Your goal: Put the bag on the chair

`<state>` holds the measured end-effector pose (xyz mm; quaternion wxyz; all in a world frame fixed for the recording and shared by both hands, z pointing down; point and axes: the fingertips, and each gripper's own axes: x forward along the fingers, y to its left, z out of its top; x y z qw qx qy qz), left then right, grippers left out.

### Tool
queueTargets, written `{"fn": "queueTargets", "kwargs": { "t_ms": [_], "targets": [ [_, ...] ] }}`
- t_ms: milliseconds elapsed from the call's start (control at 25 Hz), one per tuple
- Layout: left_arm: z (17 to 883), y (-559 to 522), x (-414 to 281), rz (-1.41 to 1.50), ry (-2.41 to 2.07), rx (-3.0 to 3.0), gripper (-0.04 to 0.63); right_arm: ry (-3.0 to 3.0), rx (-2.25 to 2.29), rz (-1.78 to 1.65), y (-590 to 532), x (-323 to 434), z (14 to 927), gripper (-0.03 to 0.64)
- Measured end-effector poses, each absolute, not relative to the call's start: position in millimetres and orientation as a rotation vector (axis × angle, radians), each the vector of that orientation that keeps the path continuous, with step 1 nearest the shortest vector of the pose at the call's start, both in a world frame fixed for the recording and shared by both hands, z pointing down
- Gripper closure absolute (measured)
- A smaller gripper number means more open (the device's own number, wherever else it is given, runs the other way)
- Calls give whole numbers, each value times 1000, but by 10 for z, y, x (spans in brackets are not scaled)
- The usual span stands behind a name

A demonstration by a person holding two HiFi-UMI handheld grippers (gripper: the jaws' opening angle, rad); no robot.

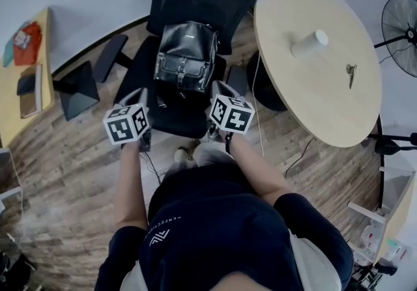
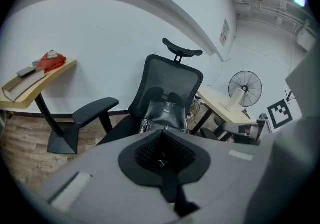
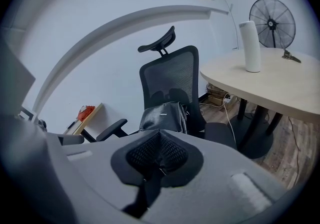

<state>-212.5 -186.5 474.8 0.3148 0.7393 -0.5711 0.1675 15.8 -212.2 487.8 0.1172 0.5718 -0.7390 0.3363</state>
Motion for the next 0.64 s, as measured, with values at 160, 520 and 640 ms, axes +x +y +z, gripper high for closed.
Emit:
{"fn": "queueTargets", "kwargs": {
  "t_ms": [160,520,640],
  "targets": [
    [4789,-1822,-2127,425,-1492,1936,577,-2170,1656,993,-2111,121,4888,615],
    [4840,-1798,-2081,434,-1470,1933,577,-2152,1657,997,-2116,166,4910,615],
    [4865,-1792,-2061,443,-1463,1932,577,-2153,1651,985,-2114,157,4915,615]
  ]
}}
